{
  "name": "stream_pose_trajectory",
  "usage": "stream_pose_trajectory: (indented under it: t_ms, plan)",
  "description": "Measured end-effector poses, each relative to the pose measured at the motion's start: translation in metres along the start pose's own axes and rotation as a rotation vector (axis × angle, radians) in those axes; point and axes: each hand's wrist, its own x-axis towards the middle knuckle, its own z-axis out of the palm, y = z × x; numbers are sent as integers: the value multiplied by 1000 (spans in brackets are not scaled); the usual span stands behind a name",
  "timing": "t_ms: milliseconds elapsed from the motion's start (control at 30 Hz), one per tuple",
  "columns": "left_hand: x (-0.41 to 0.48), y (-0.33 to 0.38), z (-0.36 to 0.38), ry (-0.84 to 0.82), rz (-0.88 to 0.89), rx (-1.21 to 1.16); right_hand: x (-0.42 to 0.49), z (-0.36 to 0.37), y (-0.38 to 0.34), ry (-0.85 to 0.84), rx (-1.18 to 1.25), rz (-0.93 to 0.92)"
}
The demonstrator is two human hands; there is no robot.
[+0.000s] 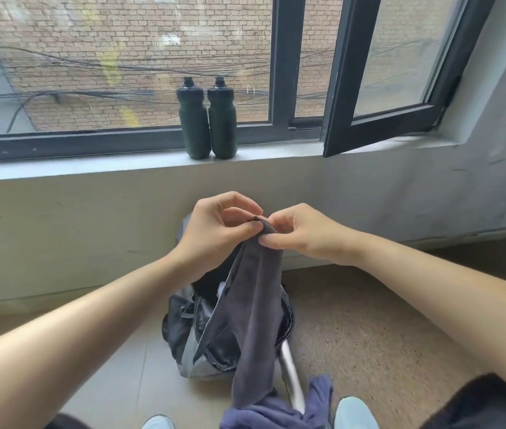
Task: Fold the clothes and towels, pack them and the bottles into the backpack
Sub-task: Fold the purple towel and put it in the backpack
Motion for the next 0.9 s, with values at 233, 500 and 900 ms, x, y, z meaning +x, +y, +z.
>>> stream_pose_trajectory:
  t_ms: [233, 500, 900]
  plan:
    - [-4, -15, -3, 34, 71, 197, 2, -1, 3, 143, 234, 45]
    - [-6, -41, 6, -73, 29, 312, 0, -14, 1, 229, 430, 79]
    - [0, -66, 17, -229, 90, 605, -5, -33, 2, 311, 522, -65]
